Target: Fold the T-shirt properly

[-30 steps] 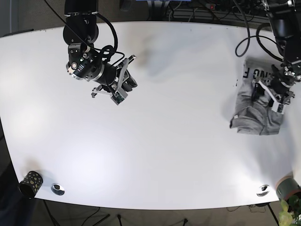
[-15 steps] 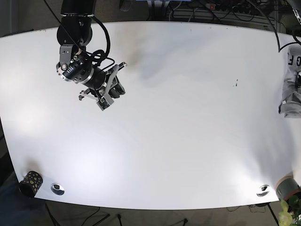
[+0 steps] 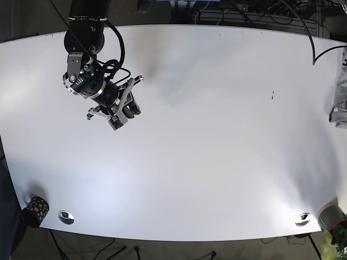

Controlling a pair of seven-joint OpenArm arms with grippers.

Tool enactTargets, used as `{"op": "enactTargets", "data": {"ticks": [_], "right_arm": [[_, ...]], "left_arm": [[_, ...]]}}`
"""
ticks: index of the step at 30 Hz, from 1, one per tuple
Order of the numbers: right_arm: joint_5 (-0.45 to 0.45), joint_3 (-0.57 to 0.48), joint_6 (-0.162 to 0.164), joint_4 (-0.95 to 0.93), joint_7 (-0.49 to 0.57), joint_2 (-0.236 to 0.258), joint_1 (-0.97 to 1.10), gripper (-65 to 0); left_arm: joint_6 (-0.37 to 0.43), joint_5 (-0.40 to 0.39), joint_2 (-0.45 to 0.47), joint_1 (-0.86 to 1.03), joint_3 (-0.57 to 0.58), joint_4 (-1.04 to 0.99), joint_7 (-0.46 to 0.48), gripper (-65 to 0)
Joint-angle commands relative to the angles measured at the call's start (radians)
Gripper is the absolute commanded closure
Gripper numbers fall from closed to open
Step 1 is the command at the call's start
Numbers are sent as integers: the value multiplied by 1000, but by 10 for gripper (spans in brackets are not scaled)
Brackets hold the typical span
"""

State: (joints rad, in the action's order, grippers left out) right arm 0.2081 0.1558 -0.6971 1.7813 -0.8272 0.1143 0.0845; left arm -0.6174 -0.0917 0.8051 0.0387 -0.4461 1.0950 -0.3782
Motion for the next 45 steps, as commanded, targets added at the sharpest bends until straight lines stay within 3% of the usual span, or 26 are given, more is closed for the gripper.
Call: {"op": "enactTargets", "data": {"ticks": [1,6,10,14,18,21,26,32,34,39,45], "right_arm": [[-74,1,-1,22,84,0,-15,-101],[-250,24,-1,19,237,-28,1,-101],[-292,98,-1,12,381,-44,21,-101],[-298,144,-1,-25,480,-40,36,-101],[-289,179,-1,-80,561,-3,54,-101],[-287,181,50,-120,652,26,88,-101],[-289,195,135,-185,810,52,148,-101],[-284,222,147,-211,900,69,235,-101],[-272,235,147,-212,928,69,278,-101],[-124,241,142,-214,934,106,387,-101],[-20,239,142,-188,935,123,512,-101]], "left_arm": [[6,-9,-39,0,-7,101,8,-433],[8,-9,-151,2,-7,245,14,-432],[21,-7,-260,5,-7,337,58,-417],[133,-6,-385,45,13,400,127,-408],[279,27,-485,91,85,443,250,-408],[363,66,-554,148,137,469,342,-410],[436,135,-654,238,249,494,445,-410],[472,191,-744,369,341,538,502,-408],[472,194,-769,432,355,566,502,-408],[472,201,-860,577,355,638,499,-408],[472,201,-896,745,355,709,499,-408]]}}
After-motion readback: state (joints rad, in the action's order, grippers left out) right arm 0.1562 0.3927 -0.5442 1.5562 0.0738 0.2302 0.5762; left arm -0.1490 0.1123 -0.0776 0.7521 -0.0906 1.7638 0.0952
